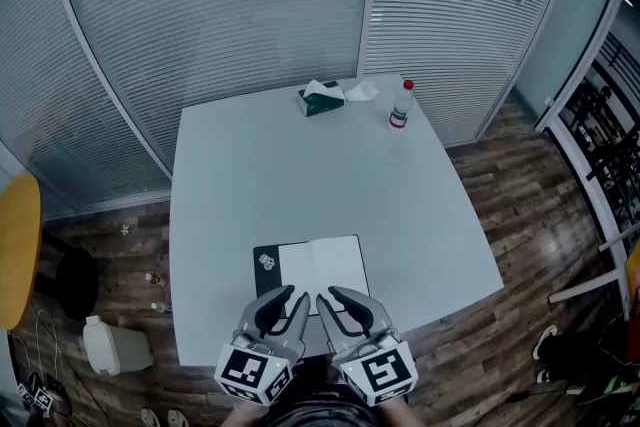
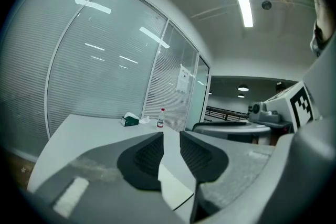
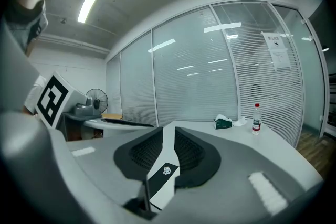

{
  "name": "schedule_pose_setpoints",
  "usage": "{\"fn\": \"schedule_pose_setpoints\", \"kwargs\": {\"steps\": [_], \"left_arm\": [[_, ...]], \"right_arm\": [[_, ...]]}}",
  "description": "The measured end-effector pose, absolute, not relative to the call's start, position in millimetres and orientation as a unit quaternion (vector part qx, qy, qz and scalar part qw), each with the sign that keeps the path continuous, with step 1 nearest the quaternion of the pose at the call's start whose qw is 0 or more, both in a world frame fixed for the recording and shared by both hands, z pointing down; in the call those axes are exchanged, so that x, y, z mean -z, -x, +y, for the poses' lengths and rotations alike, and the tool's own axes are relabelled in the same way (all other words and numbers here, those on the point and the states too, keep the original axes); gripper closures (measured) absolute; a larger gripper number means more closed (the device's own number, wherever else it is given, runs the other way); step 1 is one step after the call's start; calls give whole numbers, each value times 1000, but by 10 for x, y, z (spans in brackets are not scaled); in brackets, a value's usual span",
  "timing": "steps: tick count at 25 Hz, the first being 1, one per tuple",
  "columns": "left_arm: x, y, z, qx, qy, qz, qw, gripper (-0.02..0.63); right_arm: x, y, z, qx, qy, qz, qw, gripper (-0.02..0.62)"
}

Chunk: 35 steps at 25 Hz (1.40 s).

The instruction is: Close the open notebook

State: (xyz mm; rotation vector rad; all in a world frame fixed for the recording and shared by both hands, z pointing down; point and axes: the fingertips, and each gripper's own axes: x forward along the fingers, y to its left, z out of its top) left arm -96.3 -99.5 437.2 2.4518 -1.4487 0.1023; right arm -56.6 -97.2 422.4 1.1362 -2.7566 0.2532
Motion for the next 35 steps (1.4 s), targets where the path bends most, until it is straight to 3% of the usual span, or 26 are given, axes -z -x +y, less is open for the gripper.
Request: {"fn": "schedule_pose_setpoints", "kwargs": {"steps": [35], "left_arm": [[-5062, 1254, -1119, -74, -832, -514, 194, 512]], "right_arm": [[-4643, 696, -1124, -103, -383, -911, 111, 523]]}}
